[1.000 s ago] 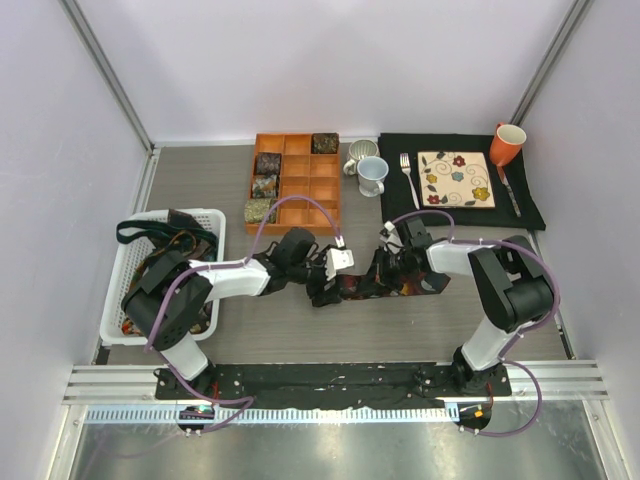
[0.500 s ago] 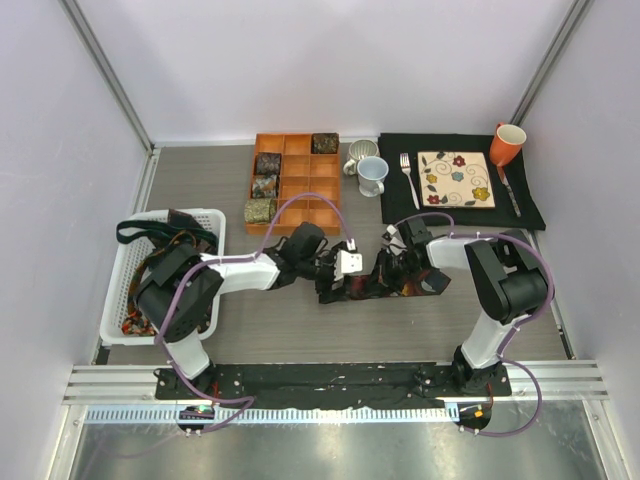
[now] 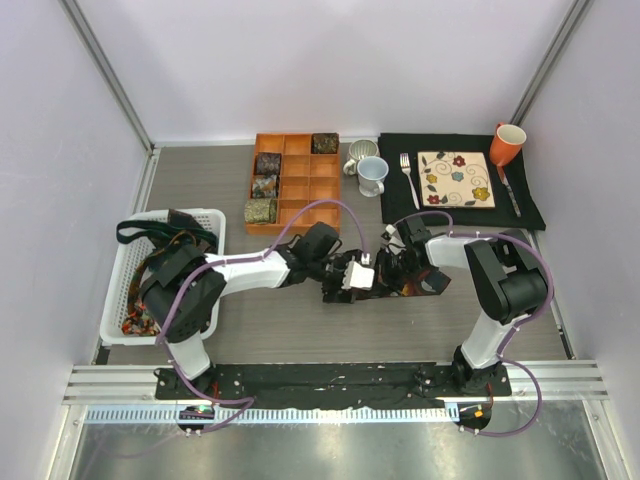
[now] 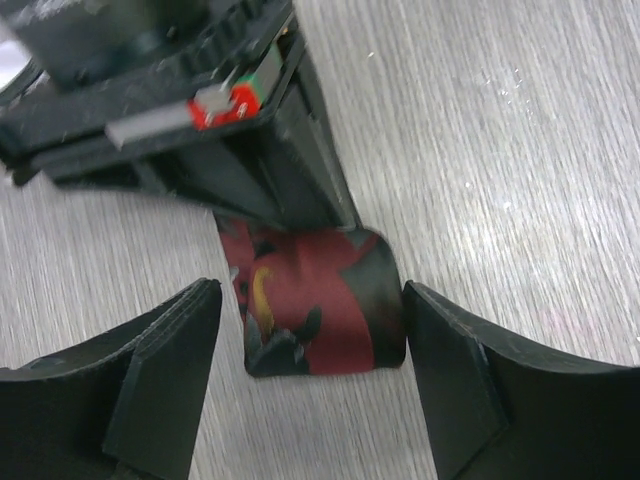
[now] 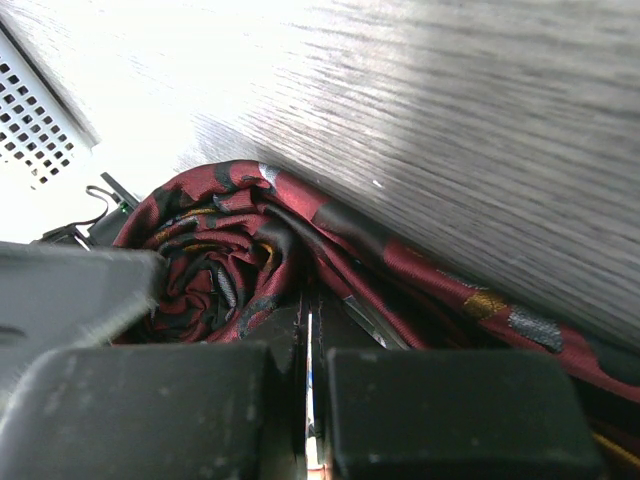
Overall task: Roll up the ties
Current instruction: Roll the tie at the center of the board.
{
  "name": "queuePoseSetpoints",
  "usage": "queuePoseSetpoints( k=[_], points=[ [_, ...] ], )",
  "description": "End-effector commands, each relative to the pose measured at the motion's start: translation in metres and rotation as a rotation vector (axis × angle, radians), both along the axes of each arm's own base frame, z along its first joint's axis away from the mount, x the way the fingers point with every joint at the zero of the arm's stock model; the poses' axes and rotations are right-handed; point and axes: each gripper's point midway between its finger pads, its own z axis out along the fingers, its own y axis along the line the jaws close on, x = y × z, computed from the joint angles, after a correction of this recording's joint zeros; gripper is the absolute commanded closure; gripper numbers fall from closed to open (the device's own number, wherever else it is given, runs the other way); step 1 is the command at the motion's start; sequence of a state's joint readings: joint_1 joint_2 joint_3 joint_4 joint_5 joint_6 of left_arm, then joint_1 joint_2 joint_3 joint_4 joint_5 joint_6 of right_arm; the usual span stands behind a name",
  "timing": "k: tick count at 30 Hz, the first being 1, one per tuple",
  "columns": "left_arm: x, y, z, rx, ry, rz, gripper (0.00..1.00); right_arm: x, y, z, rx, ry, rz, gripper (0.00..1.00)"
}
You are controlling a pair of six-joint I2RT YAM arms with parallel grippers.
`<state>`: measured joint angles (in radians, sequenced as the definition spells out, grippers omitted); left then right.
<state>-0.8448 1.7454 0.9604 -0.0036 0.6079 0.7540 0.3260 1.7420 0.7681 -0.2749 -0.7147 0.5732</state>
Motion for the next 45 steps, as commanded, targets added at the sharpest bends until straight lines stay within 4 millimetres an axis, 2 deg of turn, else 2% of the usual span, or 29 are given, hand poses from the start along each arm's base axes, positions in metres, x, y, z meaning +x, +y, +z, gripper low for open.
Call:
queuePoseSetpoints(
  k=[1, 4, 7, 8, 9, 12, 14, 16, 17, 21, 25, 29, 31, 34, 35, 38, 41, 45],
  points=[
    [-0.002, -0.011, -0.002, 0.031, -0.049, -0.066, 0.24, -0.004, -0.025, -0.032, -0.182, 0.007, -0.004, 0.99],
    [-0.001, -0.012, -0.01, 0.057, -0.057, -0.069, 0.28, -0.004, -0.025, -0.032, -0.181, 0.008, -0.002, 0.99],
    [0.0, -0.012, -0.013, 0.073, -0.038, -0.051, 0.43, -0.004, -0.024, -0.03, -0.176, 0.005, 0.0, 0.99],
    [0.0, -0.012, -0.014, 0.075, -0.036, -0.048, 0.53, -0.005, -0.024, -0.03, -0.177, 0.007, 0.002, 0.99],
    [0.0, -0.01, -0.016, 0.083, -0.031, -0.038, 0.58, -0.004, -0.024, -0.029, -0.174, 0.004, 0.0, 0.99],
    [-0.002, -0.002, -0.021, 0.106, 0.002, -0.013, 0.74, -0.001, -0.018, -0.016, -0.135, -0.017, 0.002, 0.99],
    [-0.006, 0.006, -0.027, 0.121, 0.031, 0.005, 0.82, 0.006, -0.011, 0.004, -0.087, -0.056, -0.005, 0.94],
    [-0.009, 0.012, -0.031, 0.132, 0.043, 0.019, 0.84, 0.014, -0.009, 0.02, -0.058, -0.09, -0.029, 0.84],
    [-0.009, 0.014, -0.033, 0.136, 0.062, 0.04, 0.87, 0.021, -0.008, 0.035, -0.04, -0.132, -0.047, 0.82],
    [-0.005, 0.022, -0.04, 0.15, 0.119, 0.105, 0.89, 0.032, -0.016, 0.051, -0.025, -0.166, -0.11, 0.8],
    [-0.004, 0.025, -0.04, 0.14, 0.144, 0.123, 0.9, 0.031, -0.031, 0.031, -0.09, -0.147, -0.131, 0.8],
    [0.003, 0.022, -0.033, 0.114, 0.17, 0.163, 0.89, 0.023, -0.041, 0.0, -0.17, -0.094, -0.109, 0.81],
    [0.009, 0.019, -0.023, 0.082, 0.191, 0.203, 0.89, 0.021, -0.051, -0.019, -0.24, -0.068, -0.105, 0.81],
    [0.012, 0.018, -0.008, 0.037, 0.227, 0.234, 0.85, 0.018, -0.06, -0.034, -0.307, -0.031, -0.115, 0.81],
    [0.013, 0.017, 0.003, 0.013, 0.221, 0.235, 0.83, 0.015, -0.062, -0.037, -0.317, -0.02, -0.116, 0.81],
    [0.016, 0.024, 0.011, -0.02, 0.241, 0.267, 0.8, 0.008, -0.065, -0.041, -0.332, -0.001, -0.124, 0.82],
    [0.02, 0.029, 0.003, 0.01, 0.243, 0.313, 0.8, 0.004, -0.067, -0.041, -0.337, 0.003, -0.122, 0.82],
    [0.015, 0.036, -0.021, 0.092, 0.278, 0.318, 0.79, 0.002, -0.067, -0.041, -0.332, 0.005, -0.118, 0.82]
  ],
)
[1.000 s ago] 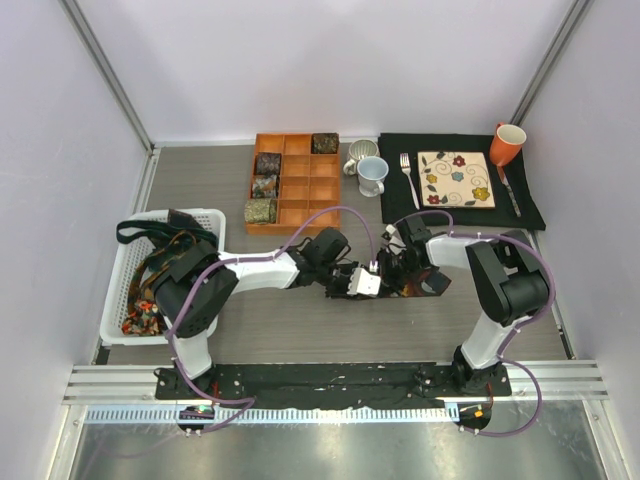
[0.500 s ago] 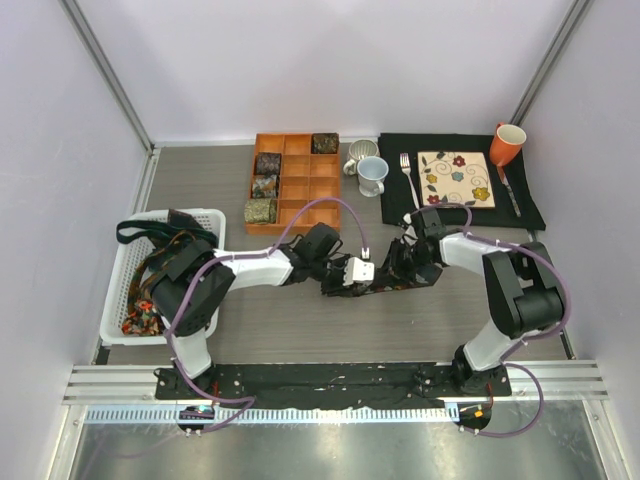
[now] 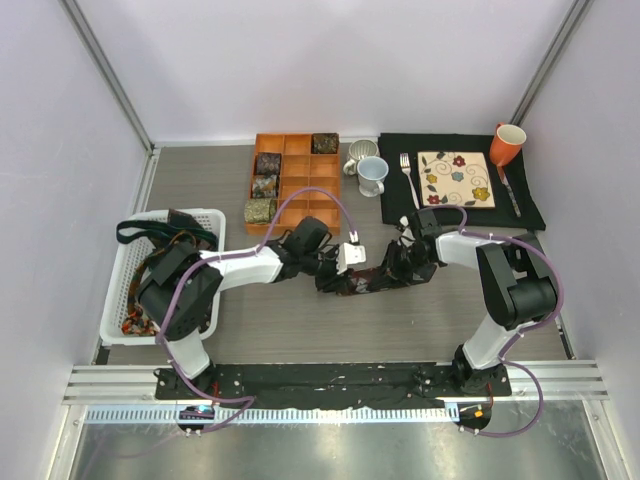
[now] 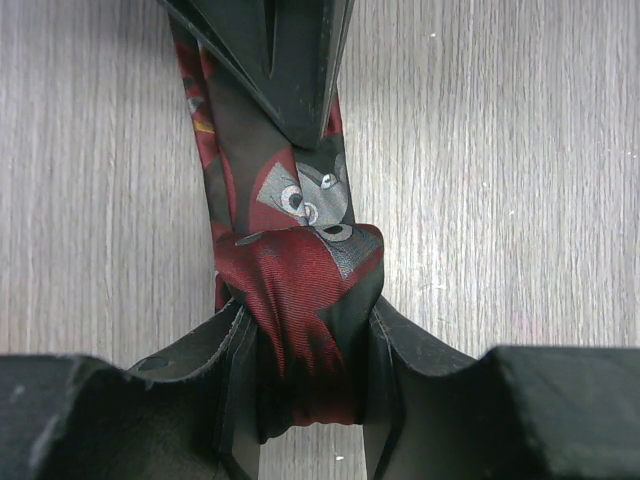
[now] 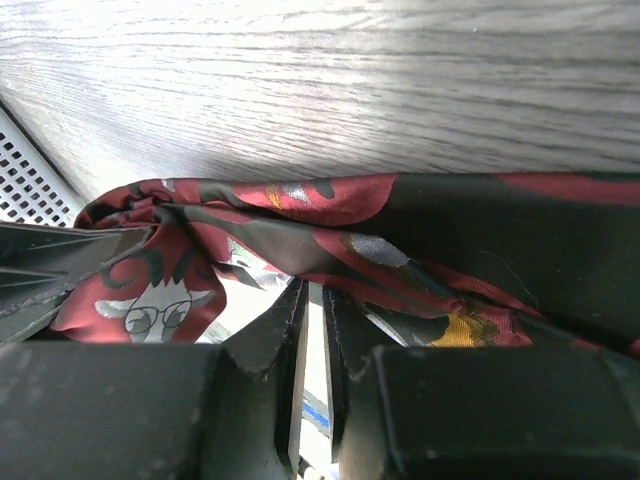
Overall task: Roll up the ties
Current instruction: Roll the tie at the center of the board.
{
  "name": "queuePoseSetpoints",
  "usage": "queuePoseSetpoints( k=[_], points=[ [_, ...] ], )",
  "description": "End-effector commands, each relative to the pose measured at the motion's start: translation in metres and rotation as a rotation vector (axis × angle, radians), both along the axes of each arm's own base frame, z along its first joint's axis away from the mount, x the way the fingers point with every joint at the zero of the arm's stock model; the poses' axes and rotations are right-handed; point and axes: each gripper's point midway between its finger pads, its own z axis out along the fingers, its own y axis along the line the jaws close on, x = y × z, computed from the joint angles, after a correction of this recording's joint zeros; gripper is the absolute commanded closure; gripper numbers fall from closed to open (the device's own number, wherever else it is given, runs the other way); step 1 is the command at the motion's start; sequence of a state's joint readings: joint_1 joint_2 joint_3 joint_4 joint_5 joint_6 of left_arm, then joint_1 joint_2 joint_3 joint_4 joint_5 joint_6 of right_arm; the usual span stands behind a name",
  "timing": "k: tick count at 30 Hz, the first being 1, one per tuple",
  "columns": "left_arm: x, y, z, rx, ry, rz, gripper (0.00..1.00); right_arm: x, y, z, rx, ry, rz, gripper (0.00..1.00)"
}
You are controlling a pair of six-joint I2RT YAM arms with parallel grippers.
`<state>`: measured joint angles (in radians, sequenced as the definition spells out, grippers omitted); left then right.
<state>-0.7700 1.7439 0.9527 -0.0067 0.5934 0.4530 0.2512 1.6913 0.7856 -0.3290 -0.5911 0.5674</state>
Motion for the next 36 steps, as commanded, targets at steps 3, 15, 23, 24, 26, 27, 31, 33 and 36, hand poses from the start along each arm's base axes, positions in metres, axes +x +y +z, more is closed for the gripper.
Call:
queuePoseSetpoints(
  k=[3, 15, 23, 24, 26, 27, 31, 33, 36],
  points=[
    [-0.003, 0.022, -0.031, 0.169, 0.058, 0.038, 0.79, -0.024, -0.034, -0.037, -0.204, 0.061, -0.016, 0.82],
    [-0.011, 0.031, -0.056, 0.274, 0.1, 0.017, 0.73, 0.016, 0.019, 0.06, 0.156, -0.219, 0.012, 0.52],
    [-0.013, 0.028, -0.057, 0.264, 0.111, 0.001, 0.71, 0.025, 0.05, 0.071, 0.259, -0.243, 0.061, 0.48],
    [-0.013, 0.028, -0.057, 0.264, 0.111, 0.001, 0.71, 0.025, 0.052, 0.07, 0.259, -0.239, 0.068, 0.48],
    [-0.012, 0.027, -0.056, 0.262, 0.11, 0.003, 0.7, 0.025, 0.06, 0.071, 0.264, -0.248, 0.094, 0.49],
    [-0.011, 0.027, -0.056, 0.26, 0.108, 0.002, 0.7, 0.024, 0.062, 0.067, 0.264, -0.238, 0.101, 0.5],
    [-0.011, 0.027, -0.057, 0.261, 0.107, 0.002, 0.69, 0.018, 0.067, 0.055, 0.245, -0.204, 0.133, 0.55],
    [-0.011, 0.027, -0.056, 0.26, 0.106, 0.003, 0.69, 0.015, 0.065, 0.049, 0.229, -0.197, 0.146, 0.59],
    [-0.011, 0.026, -0.056, 0.258, 0.104, 0.003, 0.69, 0.011, 0.062, 0.043, 0.205, -0.176, 0.158, 0.65]
  ],
)
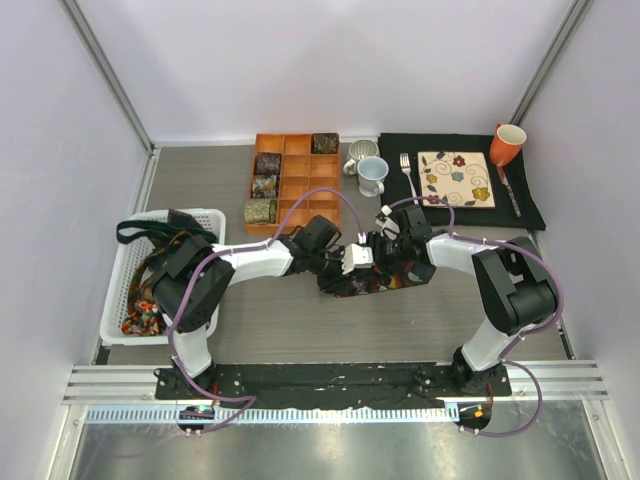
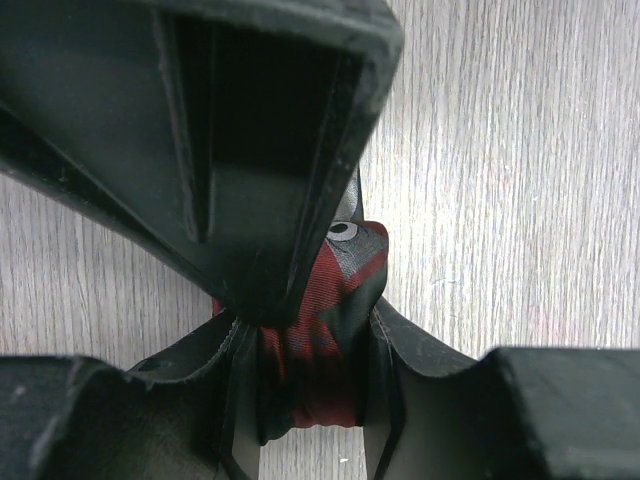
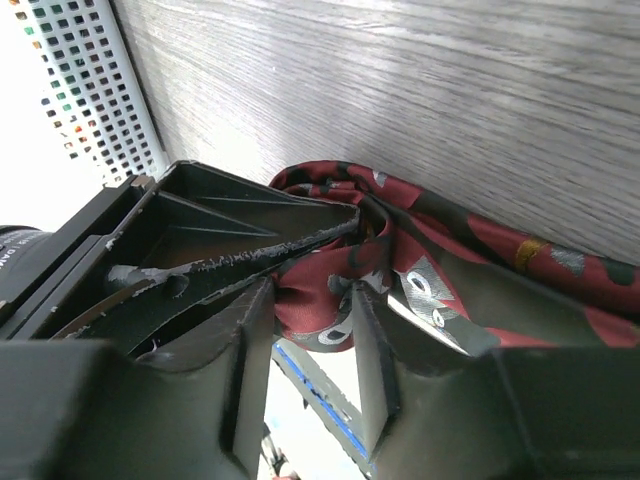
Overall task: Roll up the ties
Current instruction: Roll the tie at the center of the board.
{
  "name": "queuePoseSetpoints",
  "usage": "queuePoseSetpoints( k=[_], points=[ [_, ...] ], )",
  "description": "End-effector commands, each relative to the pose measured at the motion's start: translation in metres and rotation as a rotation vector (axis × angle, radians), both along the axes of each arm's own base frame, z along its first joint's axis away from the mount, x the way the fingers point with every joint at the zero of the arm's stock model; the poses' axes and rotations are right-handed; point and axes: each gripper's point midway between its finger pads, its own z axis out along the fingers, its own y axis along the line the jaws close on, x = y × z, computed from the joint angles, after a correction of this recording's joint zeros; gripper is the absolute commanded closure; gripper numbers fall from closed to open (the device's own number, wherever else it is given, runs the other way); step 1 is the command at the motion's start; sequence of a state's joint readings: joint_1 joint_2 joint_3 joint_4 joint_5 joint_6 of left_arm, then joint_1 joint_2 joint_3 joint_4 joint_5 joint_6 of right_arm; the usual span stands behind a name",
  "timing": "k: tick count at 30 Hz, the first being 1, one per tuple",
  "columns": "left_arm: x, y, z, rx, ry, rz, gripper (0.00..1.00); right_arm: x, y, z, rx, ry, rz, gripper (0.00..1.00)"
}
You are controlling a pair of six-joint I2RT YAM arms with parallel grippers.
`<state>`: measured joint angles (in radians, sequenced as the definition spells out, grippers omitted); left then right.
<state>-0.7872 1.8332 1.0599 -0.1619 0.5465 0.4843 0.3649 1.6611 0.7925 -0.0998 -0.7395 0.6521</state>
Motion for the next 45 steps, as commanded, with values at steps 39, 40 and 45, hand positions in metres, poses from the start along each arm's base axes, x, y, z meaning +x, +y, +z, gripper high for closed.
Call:
queuePoseSetpoints(
  k=[39, 40, 45],
  points=[
    [-0.003, 0.014, -0.018, 0.043, 0.018, 0.096, 0.71, 0.011, -0.03, -0.011, -0.229, -0.082, -0.02, 0.74],
    [-0.002, 0.02, -0.022, 0.074, 0.002, 0.1, 0.71, 0.009, -0.028, -0.003, -0.199, -0.078, -0.018, 0.69],
    [-0.01, 0.029, -0.033, 0.145, -0.009, 0.072, 0.73, 0.004, -0.016, 0.034, -0.086, -0.079, -0.043, 0.61]
  ],
)
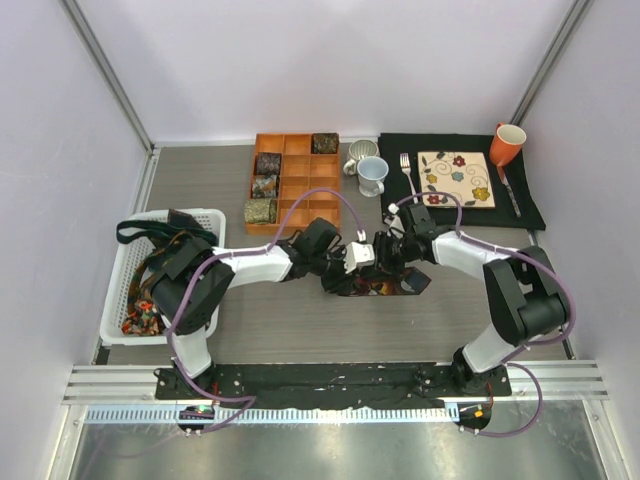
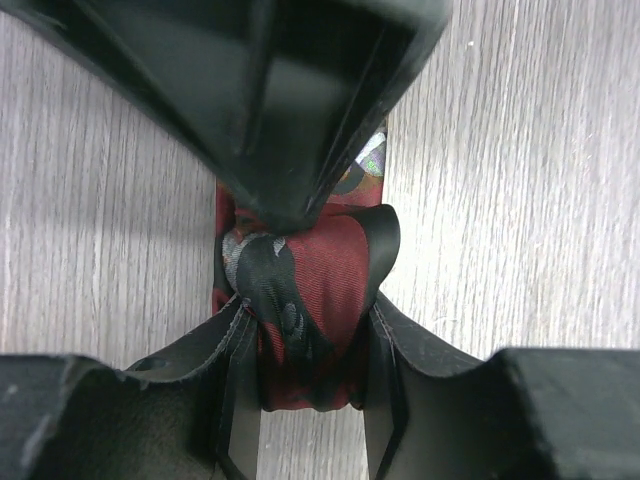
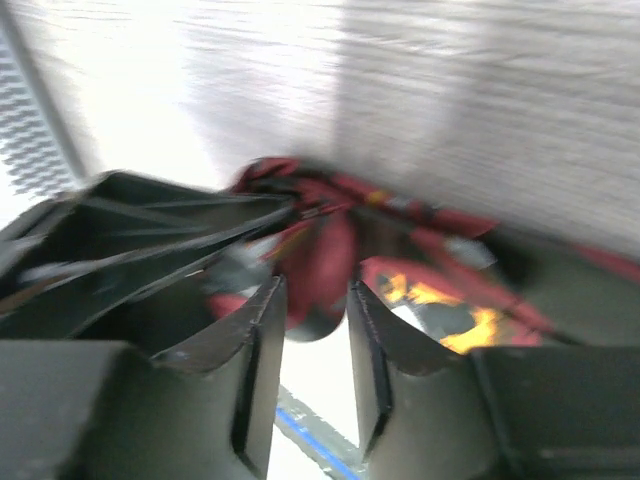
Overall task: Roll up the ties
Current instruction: Roll the tie at the center of the board.
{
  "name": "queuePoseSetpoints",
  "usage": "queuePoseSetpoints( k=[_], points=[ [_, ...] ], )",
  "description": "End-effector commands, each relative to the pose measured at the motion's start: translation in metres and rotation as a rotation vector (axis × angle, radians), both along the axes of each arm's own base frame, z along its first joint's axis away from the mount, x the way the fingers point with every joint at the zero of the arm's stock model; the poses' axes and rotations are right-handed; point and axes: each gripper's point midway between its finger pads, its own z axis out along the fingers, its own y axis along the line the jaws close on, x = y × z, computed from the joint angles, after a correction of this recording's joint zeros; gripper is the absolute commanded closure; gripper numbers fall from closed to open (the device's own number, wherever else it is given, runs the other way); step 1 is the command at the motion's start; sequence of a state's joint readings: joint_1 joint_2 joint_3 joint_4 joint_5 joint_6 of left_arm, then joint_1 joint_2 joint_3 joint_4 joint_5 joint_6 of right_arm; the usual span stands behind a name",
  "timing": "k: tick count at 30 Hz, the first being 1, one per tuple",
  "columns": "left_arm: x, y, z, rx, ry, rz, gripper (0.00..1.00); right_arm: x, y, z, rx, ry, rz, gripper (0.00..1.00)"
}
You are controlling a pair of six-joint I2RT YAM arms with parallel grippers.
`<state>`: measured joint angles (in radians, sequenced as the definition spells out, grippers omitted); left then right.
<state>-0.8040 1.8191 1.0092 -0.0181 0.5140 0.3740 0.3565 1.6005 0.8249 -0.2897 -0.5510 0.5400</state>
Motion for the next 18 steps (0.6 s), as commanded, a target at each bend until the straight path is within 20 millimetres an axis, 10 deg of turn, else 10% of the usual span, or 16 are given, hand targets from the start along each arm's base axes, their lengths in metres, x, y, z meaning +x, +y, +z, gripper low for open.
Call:
queuePoseSetpoints(
  k=[1, 18],
  points=[
    [-0.014, 0.039, -0.037, 0.207, 0.009, -0.012, 0.73, 0.001, 0.016, 0.046, 0.135, -0.032, -0.007, 0.58],
    [-0.02, 0.029, -0.038, 0.211, 0.033, -0.057, 0.67, -0.007, 0.012, -0.003, 0.028, -0.004, 0.047, 0.66]
  ],
)
